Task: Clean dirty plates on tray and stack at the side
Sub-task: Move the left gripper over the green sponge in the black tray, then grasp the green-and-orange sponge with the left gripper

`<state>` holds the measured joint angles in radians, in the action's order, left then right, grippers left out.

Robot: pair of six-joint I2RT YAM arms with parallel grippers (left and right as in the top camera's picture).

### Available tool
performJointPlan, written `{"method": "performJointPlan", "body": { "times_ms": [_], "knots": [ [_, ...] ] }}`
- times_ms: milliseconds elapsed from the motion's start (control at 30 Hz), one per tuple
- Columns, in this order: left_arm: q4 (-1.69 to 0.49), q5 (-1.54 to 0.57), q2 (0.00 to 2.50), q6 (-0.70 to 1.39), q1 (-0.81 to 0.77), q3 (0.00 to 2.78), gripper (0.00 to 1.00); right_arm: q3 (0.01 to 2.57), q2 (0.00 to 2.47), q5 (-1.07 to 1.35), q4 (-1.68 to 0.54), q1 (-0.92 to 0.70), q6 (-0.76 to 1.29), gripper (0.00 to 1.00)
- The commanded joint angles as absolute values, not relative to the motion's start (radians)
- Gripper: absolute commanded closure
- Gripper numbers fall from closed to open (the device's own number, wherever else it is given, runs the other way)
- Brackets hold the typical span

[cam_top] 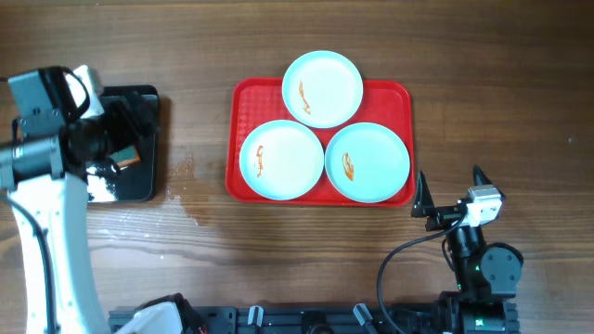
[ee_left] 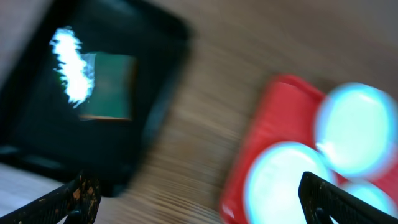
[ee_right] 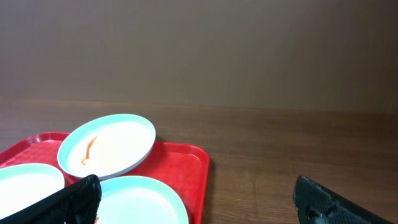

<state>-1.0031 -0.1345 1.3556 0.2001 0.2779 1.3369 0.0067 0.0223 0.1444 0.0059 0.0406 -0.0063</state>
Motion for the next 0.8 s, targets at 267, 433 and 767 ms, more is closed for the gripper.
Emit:
{"method": "performJointPlan", "body": {
  "times_ms": [267, 433, 767],
  "knots": [
    [-0.889, 0.188, 1.641, 0.259, 0.287, 1.362, 0.0, 0.006, 0.024, 0.13, 0.008, 0.036, -0.024, 0.0],
    [-0.87, 0.188, 1.695, 0.259, 0.29, 1.362, 0.0, 0.006, 0.024, 0.13, 0.008, 0.036, -0.024, 0.0],
    [-0.865, 0.197, 1.811, 0.278, 0.375, 1.36, 0.0, 0.006, 0.024, 0.13, 0.008, 0.036, -0.024, 0.0]
  ]
}}
